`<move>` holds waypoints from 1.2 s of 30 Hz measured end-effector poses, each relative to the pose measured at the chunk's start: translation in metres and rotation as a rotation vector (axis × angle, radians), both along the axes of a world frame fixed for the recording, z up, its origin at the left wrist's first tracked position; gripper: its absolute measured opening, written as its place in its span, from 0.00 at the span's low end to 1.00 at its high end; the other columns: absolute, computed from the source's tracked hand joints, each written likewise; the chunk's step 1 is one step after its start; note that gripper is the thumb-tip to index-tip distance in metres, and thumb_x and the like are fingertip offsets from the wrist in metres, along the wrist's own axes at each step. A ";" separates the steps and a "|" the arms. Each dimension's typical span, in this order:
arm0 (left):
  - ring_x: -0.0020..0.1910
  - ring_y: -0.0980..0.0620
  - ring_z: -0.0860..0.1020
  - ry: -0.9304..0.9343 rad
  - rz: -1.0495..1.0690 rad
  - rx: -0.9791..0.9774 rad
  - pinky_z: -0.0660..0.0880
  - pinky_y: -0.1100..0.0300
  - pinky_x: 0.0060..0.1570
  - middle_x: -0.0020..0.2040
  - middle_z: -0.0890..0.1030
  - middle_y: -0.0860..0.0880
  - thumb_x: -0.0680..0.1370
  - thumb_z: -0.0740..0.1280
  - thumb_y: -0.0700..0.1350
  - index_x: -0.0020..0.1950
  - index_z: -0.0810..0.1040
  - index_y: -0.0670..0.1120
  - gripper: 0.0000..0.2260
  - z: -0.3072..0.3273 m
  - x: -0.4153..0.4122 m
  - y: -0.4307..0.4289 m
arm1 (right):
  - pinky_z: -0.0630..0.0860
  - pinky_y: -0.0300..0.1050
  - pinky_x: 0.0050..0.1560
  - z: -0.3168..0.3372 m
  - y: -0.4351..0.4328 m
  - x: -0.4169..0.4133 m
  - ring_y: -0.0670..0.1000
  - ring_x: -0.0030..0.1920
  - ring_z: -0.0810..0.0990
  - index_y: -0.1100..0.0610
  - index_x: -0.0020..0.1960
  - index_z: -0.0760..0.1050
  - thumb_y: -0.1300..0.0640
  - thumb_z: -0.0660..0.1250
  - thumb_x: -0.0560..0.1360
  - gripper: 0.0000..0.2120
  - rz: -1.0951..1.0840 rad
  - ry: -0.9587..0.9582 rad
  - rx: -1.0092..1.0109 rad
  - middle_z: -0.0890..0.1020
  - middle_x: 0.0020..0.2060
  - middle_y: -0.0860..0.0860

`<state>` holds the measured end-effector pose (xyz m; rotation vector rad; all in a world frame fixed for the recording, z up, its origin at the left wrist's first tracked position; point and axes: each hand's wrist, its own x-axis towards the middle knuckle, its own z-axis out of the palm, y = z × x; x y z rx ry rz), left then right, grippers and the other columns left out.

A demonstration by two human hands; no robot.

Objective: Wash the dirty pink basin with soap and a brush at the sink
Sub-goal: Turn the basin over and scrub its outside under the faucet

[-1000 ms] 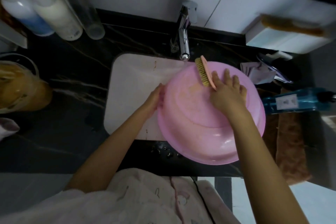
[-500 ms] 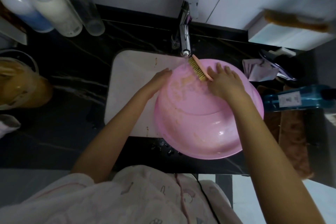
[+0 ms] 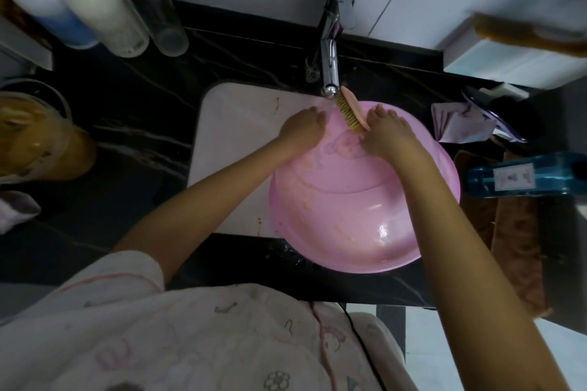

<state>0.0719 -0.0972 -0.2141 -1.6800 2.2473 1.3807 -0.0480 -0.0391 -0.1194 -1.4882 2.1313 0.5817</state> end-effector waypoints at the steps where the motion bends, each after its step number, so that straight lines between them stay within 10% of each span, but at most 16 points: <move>1: 0.58 0.40 0.74 -0.020 0.003 -0.075 0.69 0.52 0.55 0.60 0.74 0.38 0.82 0.49 0.49 0.63 0.69 0.39 0.18 0.003 -0.006 0.008 | 0.49 0.52 0.74 -0.001 0.002 0.000 0.58 0.76 0.50 0.63 0.77 0.48 0.58 0.57 0.79 0.31 0.000 0.004 -0.017 0.50 0.77 0.57; 9: 0.60 0.38 0.74 -0.007 0.169 0.150 0.69 0.53 0.55 0.61 0.74 0.35 0.82 0.50 0.41 0.63 0.69 0.35 0.16 -0.006 0.004 -0.022 | 0.47 0.51 0.75 -0.002 0.003 0.001 0.58 0.76 0.49 0.63 0.77 0.47 0.58 0.56 0.79 0.30 -0.007 -0.007 -0.028 0.49 0.77 0.57; 15: 0.66 0.41 0.68 0.013 0.078 -0.138 0.66 0.47 0.61 0.67 0.69 0.40 0.82 0.50 0.50 0.70 0.63 0.41 0.20 0.015 -0.012 0.026 | 0.48 0.52 0.75 -0.002 0.003 0.003 0.58 0.76 0.50 0.63 0.77 0.48 0.58 0.56 0.79 0.30 -0.010 -0.001 -0.043 0.50 0.77 0.58; 21: 0.64 0.40 0.72 0.074 0.148 0.287 0.68 0.53 0.61 0.66 0.72 0.37 0.83 0.50 0.46 0.67 0.69 0.37 0.19 0.001 0.008 -0.020 | 0.47 0.50 0.74 -0.001 0.008 0.001 0.57 0.76 0.48 0.62 0.77 0.47 0.59 0.56 0.80 0.30 -0.013 -0.027 -0.044 0.48 0.77 0.57; 26: 0.60 0.40 0.71 -0.049 0.076 -0.173 0.69 0.48 0.57 0.63 0.71 0.38 0.82 0.50 0.48 0.69 0.63 0.41 0.19 0.008 -0.003 0.024 | 0.46 0.50 0.74 -0.002 0.009 0.002 0.57 0.76 0.48 0.62 0.77 0.46 0.59 0.55 0.80 0.30 -0.019 -0.013 -0.068 0.48 0.77 0.57; 32: 0.60 0.43 0.74 0.114 0.042 0.158 0.69 0.56 0.56 0.63 0.75 0.40 0.83 0.48 0.49 0.64 0.72 0.41 0.20 0.000 -0.002 -0.026 | 0.47 0.50 0.75 -0.001 0.008 0.003 0.57 0.76 0.49 0.62 0.77 0.47 0.58 0.55 0.80 0.29 -0.016 -0.031 -0.062 0.49 0.77 0.57; 36: 0.61 0.39 0.72 -0.045 0.094 -0.019 0.68 0.51 0.57 0.63 0.72 0.37 0.82 0.48 0.46 0.67 0.66 0.38 0.18 0.001 0.015 0.013 | 0.46 0.48 0.74 0.000 0.015 0.002 0.56 0.76 0.48 0.61 0.77 0.46 0.58 0.54 0.81 0.29 -0.042 -0.057 -0.087 0.48 0.77 0.57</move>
